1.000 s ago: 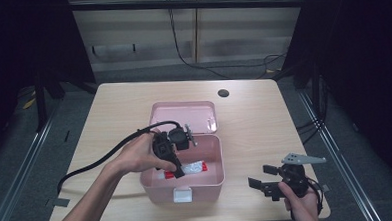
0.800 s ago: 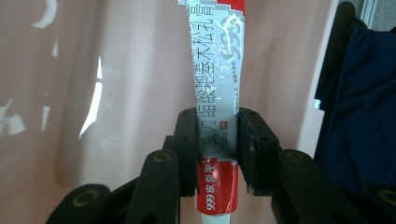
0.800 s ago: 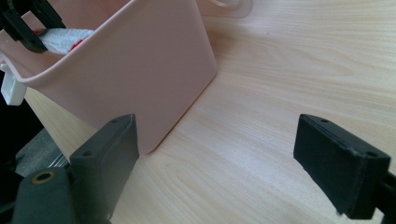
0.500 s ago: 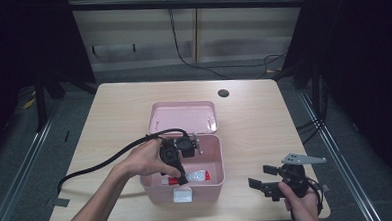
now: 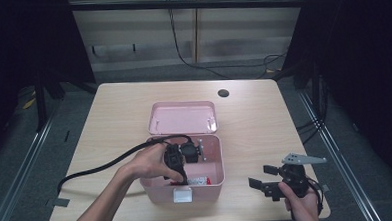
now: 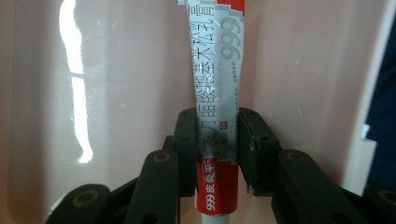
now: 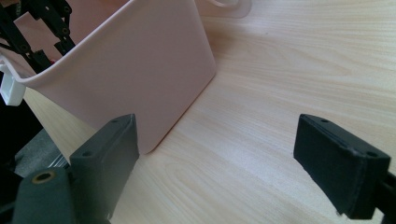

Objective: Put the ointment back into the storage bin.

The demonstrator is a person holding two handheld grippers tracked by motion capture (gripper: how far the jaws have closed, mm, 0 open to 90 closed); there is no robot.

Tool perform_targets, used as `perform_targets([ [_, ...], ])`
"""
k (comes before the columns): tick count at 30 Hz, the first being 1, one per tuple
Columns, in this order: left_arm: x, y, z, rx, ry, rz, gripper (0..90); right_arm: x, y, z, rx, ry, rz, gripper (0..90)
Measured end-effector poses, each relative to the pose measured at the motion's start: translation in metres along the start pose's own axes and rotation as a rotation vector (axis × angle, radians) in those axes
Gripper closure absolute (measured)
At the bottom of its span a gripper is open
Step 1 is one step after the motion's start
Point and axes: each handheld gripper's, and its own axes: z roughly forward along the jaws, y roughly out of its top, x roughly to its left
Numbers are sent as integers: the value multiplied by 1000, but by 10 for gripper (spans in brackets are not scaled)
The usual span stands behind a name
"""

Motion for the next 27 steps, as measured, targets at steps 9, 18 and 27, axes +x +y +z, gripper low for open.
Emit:
perform_targets([
  [9,5,3,12,9,-22,-6,703,0,0,0,4,0,-3,137],
  [18,11,6,20,21,-37,-14,703,0,0,1,5,2,-7,137],
  [27,16,8,29,36,-51,-21,703,0,-1,0,2,-1,2,137],
])
